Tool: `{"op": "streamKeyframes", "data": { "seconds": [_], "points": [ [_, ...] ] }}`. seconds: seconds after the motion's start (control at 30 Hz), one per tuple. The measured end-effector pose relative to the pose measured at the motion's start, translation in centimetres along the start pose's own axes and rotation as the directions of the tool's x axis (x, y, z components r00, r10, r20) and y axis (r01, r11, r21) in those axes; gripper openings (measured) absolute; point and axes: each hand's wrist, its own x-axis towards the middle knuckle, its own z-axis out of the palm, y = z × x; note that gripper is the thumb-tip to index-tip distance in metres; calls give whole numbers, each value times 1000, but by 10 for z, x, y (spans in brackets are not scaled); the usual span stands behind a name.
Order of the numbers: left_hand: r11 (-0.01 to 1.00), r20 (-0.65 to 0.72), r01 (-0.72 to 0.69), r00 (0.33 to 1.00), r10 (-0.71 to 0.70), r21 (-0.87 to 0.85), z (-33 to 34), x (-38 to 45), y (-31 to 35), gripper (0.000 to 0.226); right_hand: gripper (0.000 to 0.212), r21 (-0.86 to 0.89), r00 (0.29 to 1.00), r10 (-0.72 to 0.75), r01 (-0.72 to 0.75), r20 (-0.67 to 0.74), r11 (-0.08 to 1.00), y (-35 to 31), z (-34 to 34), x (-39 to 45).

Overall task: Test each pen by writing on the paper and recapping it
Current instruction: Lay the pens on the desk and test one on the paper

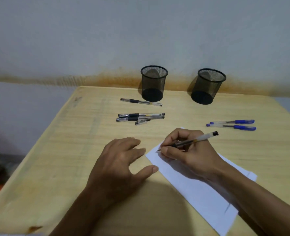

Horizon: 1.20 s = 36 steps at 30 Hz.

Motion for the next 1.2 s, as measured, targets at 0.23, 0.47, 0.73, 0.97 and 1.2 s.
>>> {"op": "streamKeyframes", "data": {
  "seconds": [0.23,0.47,0.73,0.97,1.2],
  "points": [
    [996,-77,-90,993,89,-10,5,-2,-5,56,13,-137,998,-42,48,44,989,-3,10,18],
    [1000,-94,0,996,1,9,9,-2,-3,63,18,-39,1000,-22,21,-15,999,12,20,19],
    [998,-65,45,997,-42,49,9,-2,0,67,19,-14,999,-24,24,35,1000,15,20,22],
    [994,30,89,995,-92,68,2,2,2,69,17,-8,997,-23,24,78,1000,18,20,26],
    [989,81,127,988,-134,81,-2,6,5,72,20,-12,991,-12,14,133,1000,16,18,26]
  ]
}}
